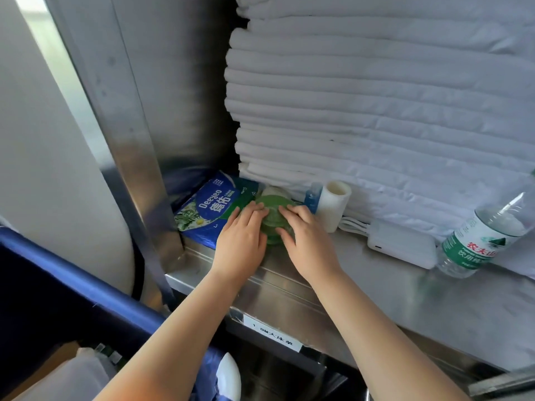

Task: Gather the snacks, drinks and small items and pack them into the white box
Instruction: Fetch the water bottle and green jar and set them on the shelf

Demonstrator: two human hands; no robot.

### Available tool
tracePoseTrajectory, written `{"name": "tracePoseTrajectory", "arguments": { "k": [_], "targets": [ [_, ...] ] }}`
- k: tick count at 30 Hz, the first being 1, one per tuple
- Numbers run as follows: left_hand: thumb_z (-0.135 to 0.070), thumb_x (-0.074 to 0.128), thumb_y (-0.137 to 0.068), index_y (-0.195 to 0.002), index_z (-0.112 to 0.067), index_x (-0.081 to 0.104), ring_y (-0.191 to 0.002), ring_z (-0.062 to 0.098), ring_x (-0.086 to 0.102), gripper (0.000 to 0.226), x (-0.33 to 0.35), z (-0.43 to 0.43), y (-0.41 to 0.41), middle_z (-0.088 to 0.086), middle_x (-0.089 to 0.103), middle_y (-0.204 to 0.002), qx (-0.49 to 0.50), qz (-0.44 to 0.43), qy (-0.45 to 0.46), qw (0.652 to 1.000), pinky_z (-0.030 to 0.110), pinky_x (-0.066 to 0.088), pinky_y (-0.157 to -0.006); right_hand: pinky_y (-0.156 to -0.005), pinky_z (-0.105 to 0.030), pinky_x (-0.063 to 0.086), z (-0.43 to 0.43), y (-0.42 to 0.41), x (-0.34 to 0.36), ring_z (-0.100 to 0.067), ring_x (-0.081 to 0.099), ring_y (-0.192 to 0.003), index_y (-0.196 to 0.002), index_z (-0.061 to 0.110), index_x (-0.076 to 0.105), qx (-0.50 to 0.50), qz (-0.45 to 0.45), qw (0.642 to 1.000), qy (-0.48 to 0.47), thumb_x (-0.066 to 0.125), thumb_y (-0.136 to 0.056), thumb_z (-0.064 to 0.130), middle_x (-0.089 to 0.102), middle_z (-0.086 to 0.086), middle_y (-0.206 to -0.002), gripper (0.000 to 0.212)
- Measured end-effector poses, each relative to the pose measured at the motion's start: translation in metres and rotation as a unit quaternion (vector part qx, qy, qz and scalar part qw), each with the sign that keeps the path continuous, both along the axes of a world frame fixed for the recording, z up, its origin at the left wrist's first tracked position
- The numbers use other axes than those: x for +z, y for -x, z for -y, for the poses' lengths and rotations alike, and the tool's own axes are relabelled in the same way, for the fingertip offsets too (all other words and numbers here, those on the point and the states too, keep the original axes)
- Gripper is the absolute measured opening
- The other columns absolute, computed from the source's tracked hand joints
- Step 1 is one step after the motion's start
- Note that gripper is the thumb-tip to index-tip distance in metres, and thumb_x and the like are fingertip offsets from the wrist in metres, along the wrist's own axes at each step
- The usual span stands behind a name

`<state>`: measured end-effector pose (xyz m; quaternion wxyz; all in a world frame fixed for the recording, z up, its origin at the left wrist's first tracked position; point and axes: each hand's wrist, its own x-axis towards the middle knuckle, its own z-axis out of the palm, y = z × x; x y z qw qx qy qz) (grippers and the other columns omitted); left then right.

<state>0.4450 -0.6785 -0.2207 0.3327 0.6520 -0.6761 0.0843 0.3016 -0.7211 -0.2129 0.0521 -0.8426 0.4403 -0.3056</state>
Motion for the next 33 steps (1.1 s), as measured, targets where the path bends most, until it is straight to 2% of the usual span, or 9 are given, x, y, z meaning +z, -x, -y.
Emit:
{"name": "tracePoseTrajectory", "arguments": {
  "k": [7,12,15,17,21,26,29,31,33],
  "targets": [
    [0.005,0.056,-0.079,-0.120,-0.001,0.057,-0.126,0.029,0.048,0.042,-0.001,0.007,-0.006,0.013,0.056,-0.129,-0.004,-0.026,-0.014,1.000,0.033,0.023,-0.110,-0.092,-0.031,0.048,0.008,-0.006,-0.003,-0.021,0.054,-0.110,-0.132,0.012,0.054,0.009,0.030,1.000,-0.001,0.062,-0.089,0.026,0.054,-0.004,-0.121,0.046],
    [0.008,0.050,-0.080,-0.126,-0.004,0.055,-0.133,0.027,0.039,0.048,0.000,0.004,-0.009,0.010,0.054,-0.133,-0.019,-0.027,-0.019,0.999,0.039,0.021,-0.114,-0.102,-0.029,0.040,0.008,-0.003,-0.006,-0.021,0.050,-0.117,-0.134,0.012,0.052,0.027,0.071,0.997,-0.023,0.064,-0.088,0.019,0.051,-0.005,-0.125,0.048],
    [0.010,0.045,-0.081,-0.128,-0.006,0.054,-0.135,0.023,0.033,0.050,0.004,0.005,-0.015,0.006,0.051,-0.136,-0.037,-0.053,-0.027,0.998,0.030,0.015,-0.113,-0.105,-0.027,0.037,0.009,0.004,-0.006,-0.017,0.046,-0.122,-0.140,0.014,0.043,0.053,0.080,0.994,-0.050,0.062,-0.089,0.017,0.046,-0.002,-0.131,0.055],
    [0.011,0.043,-0.083,-0.128,-0.007,0.055,-0.137,0.022,0.030,0.050,0.007,0.006,-0.019,0.006,0.049,-0.137,-0.048,-0.076,-0.033,0.995,0.025,0.012,-0.112,-0.103,-0.018,0.031,0.009,0.009,-0.005,-0.009,0.038,-0.127,-0.146,0.018,0.032,0.065,0.079,0.992,-0.080,0.060,-0.091,0.018,0.039,0.002,-0.140,0.062],
    [0.014,0.044,-0.081,-0.132,-0.009,0.052,-0.141,0.023,0.021,0.056,0.014,0.003,-0.017,0.007,0.038,-0.147,-0.063,-0.114,-0.024,0.991,0.026,0.010,-0.113,-0.100,-0.013,0.023,0.004,0.021,-0.005,-0.006,0.026,-0.136,-0.148,0.020,0.023,0.039,0.063,0.992,-0.101,0.059,-0.091,0.021,0.024,0.006,-0.152,0.068],
    [0.004,0.049,-0.076,-0.127,-0.005,0.056,-0.132,0.027,0.038,0.052,0.005,-0.021,0.011,0.011,0.051,-0.136,-0.143,-0.019,0.075,0.987,0.037,0.027,-0.112,-0.101,-0.026,0.033,-0.019,0.051,-0.013,-0.018,0.039,-0.131,-0.144,0.013,0.033,-0.020,0.055,0.995,-0.084,0.060,-0.089,0.021,0.036,-0.002,-0.146,0.062],
    [-0.012,0.050,-0.086,-0.124,-0.008,0.058,-0.124,0.025,0.046,0.040,-0.024,-0.034,0.039,0.007,0.055,-0.130,-0.213,0.054,0.044,0.974,0.037,0.036,-0.105,-0.106,-0.026,0.028,-0.040,0.074,-0.024,-0.021,0.036,-0.133,-0.143,0.012,0.036,-0.061,-0.023,0.995,-0.078,0.055,-0.092,0.032,0.038,-0.005,-0.147,0.059],
    [-0.028,0.044,-0.091,-0.128,-0.013,0.057,-0.126,0.022,0.046,0.042,-0.042,-0.037,0.053,0.004,0.055,-0.133,-0.174,0.089,0.000,0.981,0.037,0.034,-0.107,-0.114,-0.026,0.014,-0.049,0.086,-0.032,-0.016,0.022,-0.142,-0.147,0.015,0.027,-0.084,-0.150,0.982,-0.075,0.036,-0.096,0.048,0.026,-0.001,-0.154,0.062],
    [-0.037,0.037,-0.092,-0.127,-0.016,0.057,-0.127,0.022,0.047,0.046,-0.052,-0.038,0.062,0.003,0.056,-0.133,-0.122,0.102,-0.033,0.987,0.039,0.032,-0.107,-0.115,-0.025,-0.001,-0.052,0.090,-0.037,-0.012,0.006,-0.145,-0.150,0.018,0.015,-0.088,-0.211,0.970,-0.080,0.014,-0.093,0.057,0.011,0.003,-0.158,0.069]
  ]
}}
